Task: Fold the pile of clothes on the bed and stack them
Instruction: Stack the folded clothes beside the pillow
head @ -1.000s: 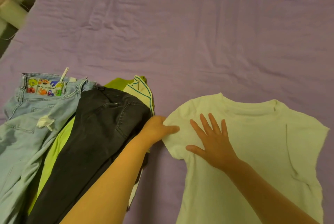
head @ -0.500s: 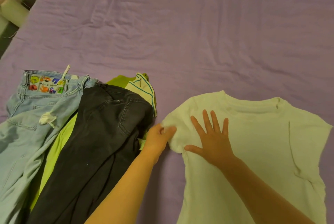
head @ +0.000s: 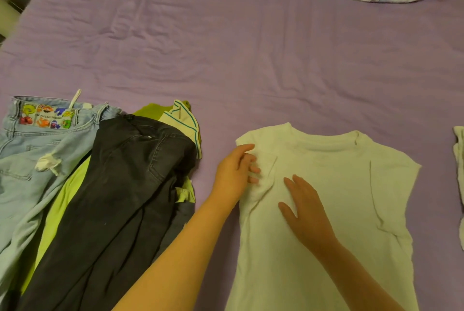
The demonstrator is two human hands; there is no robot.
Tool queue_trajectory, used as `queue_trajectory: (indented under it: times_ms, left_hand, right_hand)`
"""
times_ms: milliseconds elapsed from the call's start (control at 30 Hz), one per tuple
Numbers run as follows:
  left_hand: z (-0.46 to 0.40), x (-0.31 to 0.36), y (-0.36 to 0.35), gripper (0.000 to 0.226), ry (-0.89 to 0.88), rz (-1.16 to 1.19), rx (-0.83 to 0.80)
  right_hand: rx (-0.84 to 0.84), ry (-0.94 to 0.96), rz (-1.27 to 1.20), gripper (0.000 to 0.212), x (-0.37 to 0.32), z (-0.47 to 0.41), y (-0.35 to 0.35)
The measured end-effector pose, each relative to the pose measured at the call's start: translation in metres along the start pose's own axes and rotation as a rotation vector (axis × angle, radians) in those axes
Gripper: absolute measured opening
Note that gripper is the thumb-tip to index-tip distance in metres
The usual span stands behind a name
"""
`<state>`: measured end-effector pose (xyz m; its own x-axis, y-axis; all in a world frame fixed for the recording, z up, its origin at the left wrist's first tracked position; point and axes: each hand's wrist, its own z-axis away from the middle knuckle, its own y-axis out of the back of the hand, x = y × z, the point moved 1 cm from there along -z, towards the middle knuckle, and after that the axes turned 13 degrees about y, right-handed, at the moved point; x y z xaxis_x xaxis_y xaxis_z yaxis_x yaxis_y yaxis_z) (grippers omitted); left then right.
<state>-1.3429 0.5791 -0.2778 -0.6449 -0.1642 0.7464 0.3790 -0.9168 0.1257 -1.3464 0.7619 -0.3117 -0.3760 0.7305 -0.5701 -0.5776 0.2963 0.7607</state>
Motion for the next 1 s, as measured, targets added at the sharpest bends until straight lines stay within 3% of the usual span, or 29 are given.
queue_trajectory:
  times_ms: [100, 167, 300, 500, 667, 767, 833, 900, 1000]
  left_hand:
    - [-0.007, -0.025, 0.011, 0.026, -0.277, -0.559, 0.201]
    - [-0.011, -0.045, 0.009, 0.027, -0.298, -0.73, 0.125]
    - [-0.011, -0.07, -0.001, 0.052, -0.158, -0.649, 0.069]
    - [-0.004, -0.089, 0.005, 0.061, -0.219, -0.654, 0.105]
    - [0.009, -0.104, 0.016, 0.063, -0.256, -0.767, 0.142]
    - [0.026, -0.114, 0.018, 0.074, -0.147, -0.741, 0.162]
    - [0.045, -0.122, 0.018, 0.068, -0.045, -0.566, 0.142]
    - [0.068, -0.133, 0.018, 0.045, 0.031, -0.334, 0.116]
    - [0.099, -0.158, 0.02, 0.026, 0.159, -0.203, 0.068]
  right_hand:
    - [0.018, -0.029, -0.001, 0.055, 0.002, 0.018, -0.005]
    - [0.035, -0.004, 0.006, 0.055, -0.001, 0.022, -0.008]
    - [0.074, 0.087, -0.009, 0.052, -0.017, 0.012, -0.011]
    - [0.149, 0.089, -0.113, 0.036, -0.034, -0.001, -0.025]
    - [0.092, 0.134, 0.189, 0.04, -0.021, 0.015, -0.047]
    - [0.029, 0.143, 0.374, 0.054, -0.018, 0.025, -0.053]
    - [-0.06, 0.083, 0.354, 0.056, -0.015, 0.032, -0.059]
    - [-0.091, 0.039, 0.311, 0.056, -0.014, 0.047, -0.062]
    - [-0.164, 0.062, 0.307, 0.057, -0.023, 0.085, -0.067]
